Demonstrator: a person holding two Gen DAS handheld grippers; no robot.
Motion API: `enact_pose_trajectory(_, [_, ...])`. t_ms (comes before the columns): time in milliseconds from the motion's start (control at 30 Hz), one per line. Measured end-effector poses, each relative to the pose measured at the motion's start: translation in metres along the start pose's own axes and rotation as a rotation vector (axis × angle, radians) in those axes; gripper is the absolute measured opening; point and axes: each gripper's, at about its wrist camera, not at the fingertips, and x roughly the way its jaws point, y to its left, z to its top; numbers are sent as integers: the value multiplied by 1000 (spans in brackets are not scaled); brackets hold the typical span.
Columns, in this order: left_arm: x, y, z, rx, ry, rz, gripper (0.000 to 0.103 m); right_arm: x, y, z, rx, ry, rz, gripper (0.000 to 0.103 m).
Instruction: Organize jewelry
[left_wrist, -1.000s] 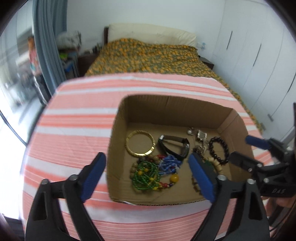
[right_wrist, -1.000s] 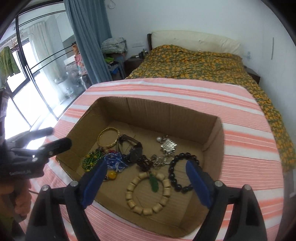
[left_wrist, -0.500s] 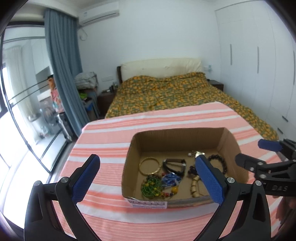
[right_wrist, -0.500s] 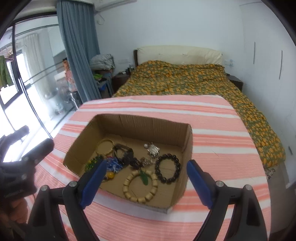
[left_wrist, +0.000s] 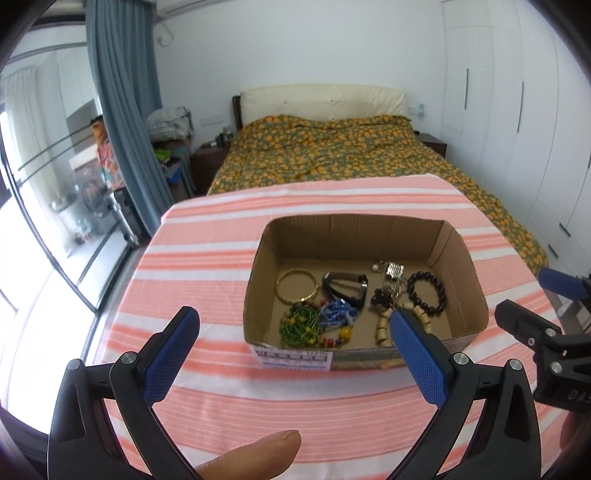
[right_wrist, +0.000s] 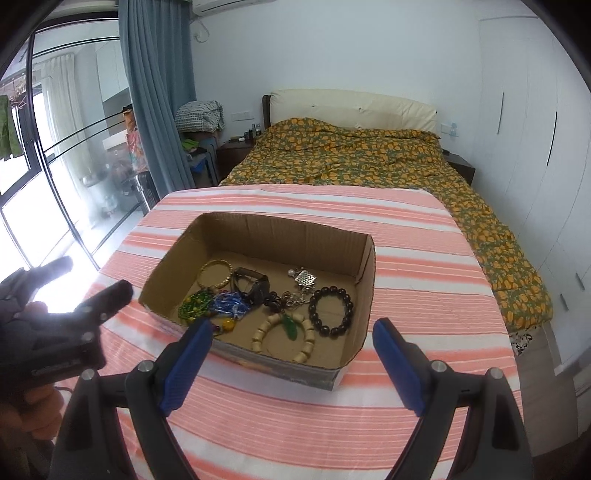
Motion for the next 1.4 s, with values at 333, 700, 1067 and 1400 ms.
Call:
enact_pose_trajectory(333, [-16, 8, 0, -34, 16, -23, 103, -20, 16, 4, -30, -17, 26, 91])
enact_pose_trajectory(700, [-29, 14, 3, -43, -3, -6, 103, -27, 21, 4, -38, -24, 26, 91])
enact_pose_trajectory(1067, [-29, 18, 3, -57, 10, 3, 103, -35, 23, 4, -50, -30, 22, 91])
enact_pose_trajectory(1400, [-31, 13, 2, -15, 14, 35, 103, -36, 22, 2, -56, -18, 14, 91])
